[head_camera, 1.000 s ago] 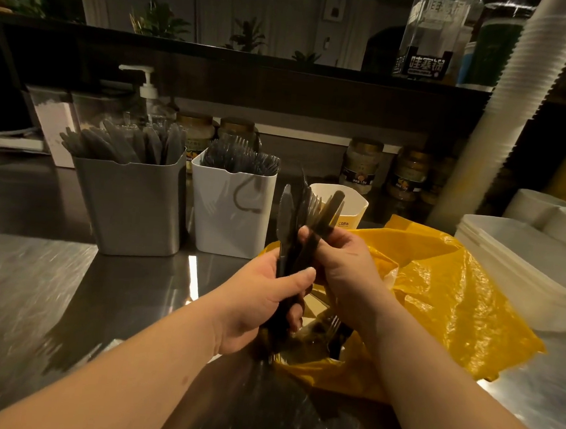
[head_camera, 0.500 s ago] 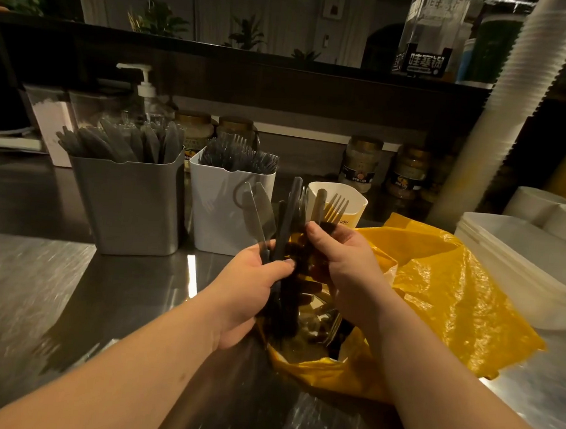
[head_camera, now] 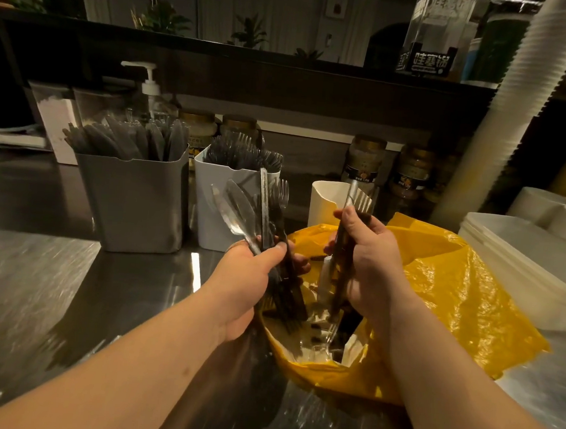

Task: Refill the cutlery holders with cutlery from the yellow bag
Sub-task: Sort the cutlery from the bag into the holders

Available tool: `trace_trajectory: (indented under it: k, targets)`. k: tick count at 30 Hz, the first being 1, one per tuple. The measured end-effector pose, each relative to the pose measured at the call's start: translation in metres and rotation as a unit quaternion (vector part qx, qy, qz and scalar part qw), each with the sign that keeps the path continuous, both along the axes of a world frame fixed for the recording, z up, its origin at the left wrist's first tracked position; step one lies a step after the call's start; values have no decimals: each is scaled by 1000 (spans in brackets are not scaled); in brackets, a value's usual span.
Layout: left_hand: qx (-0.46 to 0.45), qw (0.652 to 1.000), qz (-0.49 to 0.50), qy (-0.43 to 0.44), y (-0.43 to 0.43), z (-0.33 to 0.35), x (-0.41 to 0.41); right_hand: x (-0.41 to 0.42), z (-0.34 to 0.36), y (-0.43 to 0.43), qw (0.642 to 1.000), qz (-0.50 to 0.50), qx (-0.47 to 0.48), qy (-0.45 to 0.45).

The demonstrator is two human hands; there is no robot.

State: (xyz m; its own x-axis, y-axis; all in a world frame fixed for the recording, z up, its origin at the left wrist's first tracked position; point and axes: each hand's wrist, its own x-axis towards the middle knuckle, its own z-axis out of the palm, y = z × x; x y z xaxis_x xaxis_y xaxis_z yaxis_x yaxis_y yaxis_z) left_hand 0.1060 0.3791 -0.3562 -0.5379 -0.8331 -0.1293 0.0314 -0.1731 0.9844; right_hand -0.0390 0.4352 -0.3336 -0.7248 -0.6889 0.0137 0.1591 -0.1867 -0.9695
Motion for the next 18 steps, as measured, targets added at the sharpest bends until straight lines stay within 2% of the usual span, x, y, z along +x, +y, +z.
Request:
trace_trajectory:
  k: [3,6,12,18]
  targets:
    - [-17,1000,-16,6,0,0,2,1,-2,-1,1000,-13,10,9]
    - [-4,999,-25,29,-2,1,4,-1,-1,0,999,10,20,-31]
    - [39,997,-49,44,-1,7,6,-1,-1,4,985,142,70,-69]
    - [37,997,-57,34,2,4,4,4,-1,7,981,177,77,29]
